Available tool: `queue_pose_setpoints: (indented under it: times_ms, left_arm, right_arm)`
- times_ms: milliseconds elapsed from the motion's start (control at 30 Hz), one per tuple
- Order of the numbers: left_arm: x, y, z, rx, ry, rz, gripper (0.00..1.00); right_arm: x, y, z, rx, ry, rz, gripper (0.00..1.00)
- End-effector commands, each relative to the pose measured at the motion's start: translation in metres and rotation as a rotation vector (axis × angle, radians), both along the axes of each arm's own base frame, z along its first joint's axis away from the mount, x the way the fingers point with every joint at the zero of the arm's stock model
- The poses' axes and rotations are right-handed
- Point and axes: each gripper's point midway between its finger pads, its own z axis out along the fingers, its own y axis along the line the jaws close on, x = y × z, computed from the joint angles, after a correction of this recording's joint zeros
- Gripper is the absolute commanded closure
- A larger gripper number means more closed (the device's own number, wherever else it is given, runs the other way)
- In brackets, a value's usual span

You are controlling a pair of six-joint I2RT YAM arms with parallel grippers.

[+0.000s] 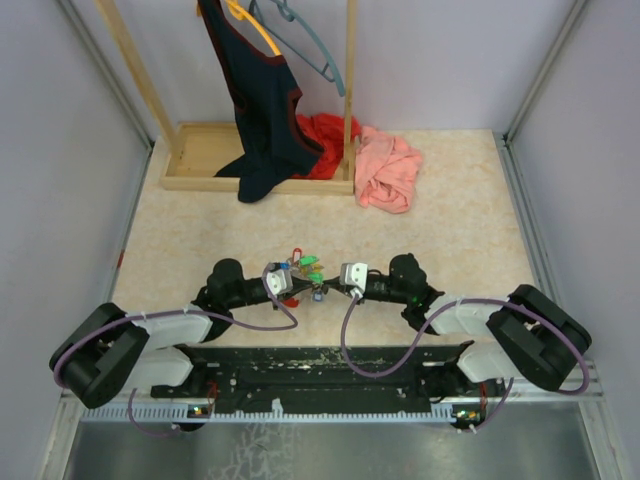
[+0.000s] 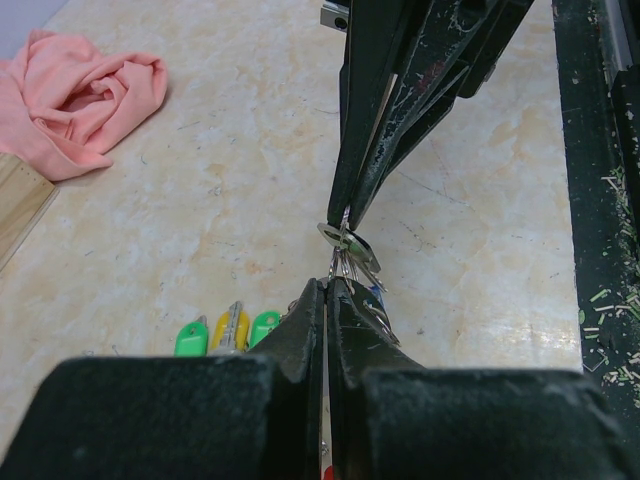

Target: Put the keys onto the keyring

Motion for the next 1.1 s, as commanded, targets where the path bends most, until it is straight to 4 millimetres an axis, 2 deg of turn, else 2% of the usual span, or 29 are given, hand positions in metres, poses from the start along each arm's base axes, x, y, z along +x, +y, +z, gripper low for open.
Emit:
queue_pose_setpoints:
  times_ms: [0, 1067]
  left_arm:
    - [0.0043, -0.0042, 0.0133, -0.031, -0.022, -0.009, 0.99]
    - [0.0032, -0.0054, 0.0132, -0.035, -0.018, -0.018, 0.99]
  right_arm:
    - [0.0031, 0.0084, 0.0301, 0.075, -0.061, 0.007, 1.0]
    - [0.0045, 0.0146, 0.0241, 0.054, -0.018, 0.011, 1.0]
